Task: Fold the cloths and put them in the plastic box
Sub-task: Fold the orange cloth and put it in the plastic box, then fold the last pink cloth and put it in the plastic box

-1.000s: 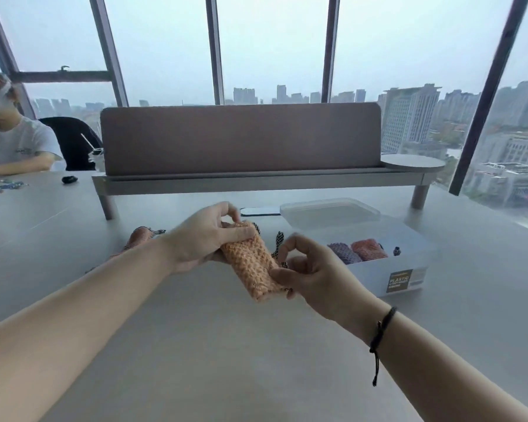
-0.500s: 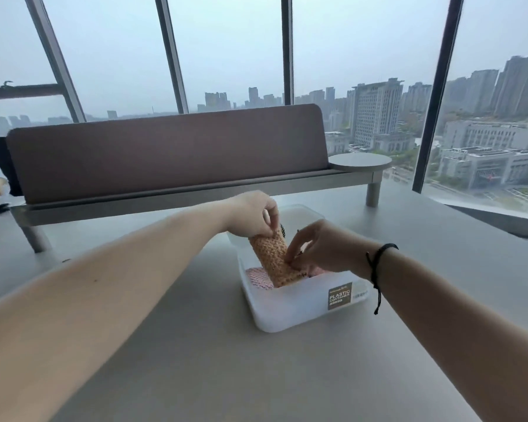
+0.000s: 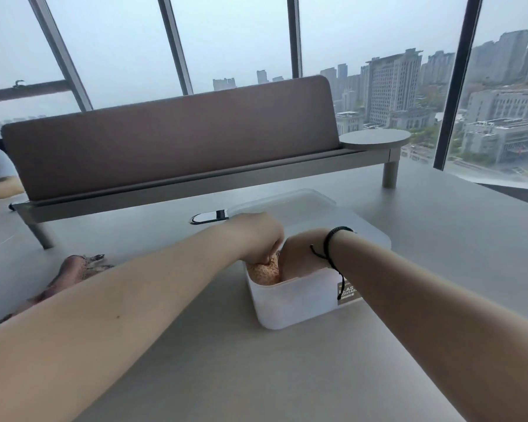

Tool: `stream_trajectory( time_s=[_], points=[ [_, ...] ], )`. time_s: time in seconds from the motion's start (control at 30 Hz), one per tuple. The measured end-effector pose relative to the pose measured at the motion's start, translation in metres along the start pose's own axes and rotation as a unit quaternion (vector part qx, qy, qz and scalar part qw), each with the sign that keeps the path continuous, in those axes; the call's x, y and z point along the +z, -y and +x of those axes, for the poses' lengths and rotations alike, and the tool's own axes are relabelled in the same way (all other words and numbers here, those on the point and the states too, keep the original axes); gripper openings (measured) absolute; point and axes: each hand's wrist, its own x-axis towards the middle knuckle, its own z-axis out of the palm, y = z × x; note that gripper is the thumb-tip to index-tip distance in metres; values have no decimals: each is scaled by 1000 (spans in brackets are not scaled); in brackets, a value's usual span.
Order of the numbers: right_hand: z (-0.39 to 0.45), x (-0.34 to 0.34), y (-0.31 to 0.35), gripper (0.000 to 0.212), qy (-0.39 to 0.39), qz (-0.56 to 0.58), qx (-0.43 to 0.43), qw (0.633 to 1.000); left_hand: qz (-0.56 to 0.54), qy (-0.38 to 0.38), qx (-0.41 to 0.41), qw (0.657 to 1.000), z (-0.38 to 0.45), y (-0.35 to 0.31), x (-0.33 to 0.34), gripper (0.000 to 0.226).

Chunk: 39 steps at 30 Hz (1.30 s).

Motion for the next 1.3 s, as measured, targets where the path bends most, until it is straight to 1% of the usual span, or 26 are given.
stream_trajectory(
  time_s=[0.1,0.13,0.2,0.23,0.27,0.33,0.4,0.47,0.5,0.53,0.57,0.63,0.7,0.73,0.77,0.83,0.87,0.93,0.97,1.03,1.1,1.17,1.23,1.3],
  points=[
    [-2,1,2,26,-15,-11,-3,1000,27,-22,0,999,0,0,4,15],
    [-6,-1,3,22,-26,-6,5,1000,13,-39,3,999,-3,2,3,12],
    [-17,-10,6,31,-58,27,37,997,-49,-92,4,995,-13,9,-5,9],
    [-21,-14,7,36,-85,44,49,994,-92,-125,3,988,-21,15,-10,8],
    [-26,-19,8,36,-124,54,53,989,-135,-158,0,978,-31,23,-13,9],
    [-38,-26,18,30,-235,95,54,966,-199,-214,-18,956,-52,41,-12,14],
    [-50,-25,37,24,-346,142,40,926,-196,-256,-58,945,-74,60,1,16],
    [-62,-17,70,21,-414,144,-1,899,-192,-280,-124,932,-101,81,26,15],
    [-66,-11,87,19,-437,126,-33,890,-200,-277,-163,925,-114,94,43,14],
    [-70,-3,106,18,-457,96,-69,882,-204,-262,-208,920,-129,108,59,14],
    [-69,6,123,18,-473,65,-106,872,-198,-233,-254,917,-143,122,76,19],
    [-62,27,153,22,-477,44,-157,864,-173,-162,-339,911,-172,150,113,43],
    [-47,49,176,28,-443,65,-169,878,-181,-123,-406,887,-200,171,148,66],
    [-38,59,186,32,-416,79,-164,891,-196,-119,-434,871,-212,177,163,72],
    [-29,70,193,36,-389,91,-156,903,-210,-118,-456,857,-221,183,177,72],
    [-12,86,201,43,-342,98,-145,923,-226,-114,-477,841,-229,190,196,68],
    [-5,90,202,46,-324,100,-144,930,-233,-123,-471,842,-229,192,201,65],
    [4,94,200,50,-306,109,-144,935,-262,-166,-426,850,-225,191,203,55],
    [7,95,197,52,-303,115,-142,935,-287,-195,-389,853,-223,186,201,50],
    [9,95,191,55,-296,132,-134,936,-343,-244,-291,859,-219,170,196,44],
    [11,95,188,61,-288,142,-130,938,-368,-262,-201,869,-216,148,188,44],
    [12,96,189,65,-287,136,-139,938,-386,-268,-135,872,-213,125,181,46],
    [13,97,188,62,-298,126,-149,934,-389,-276,-89,874,-211,110,178,47],
    [15,98,185,49,-323,113,-142,929,-350,-294,-66,887,-210,109,181,47]
  ],
)
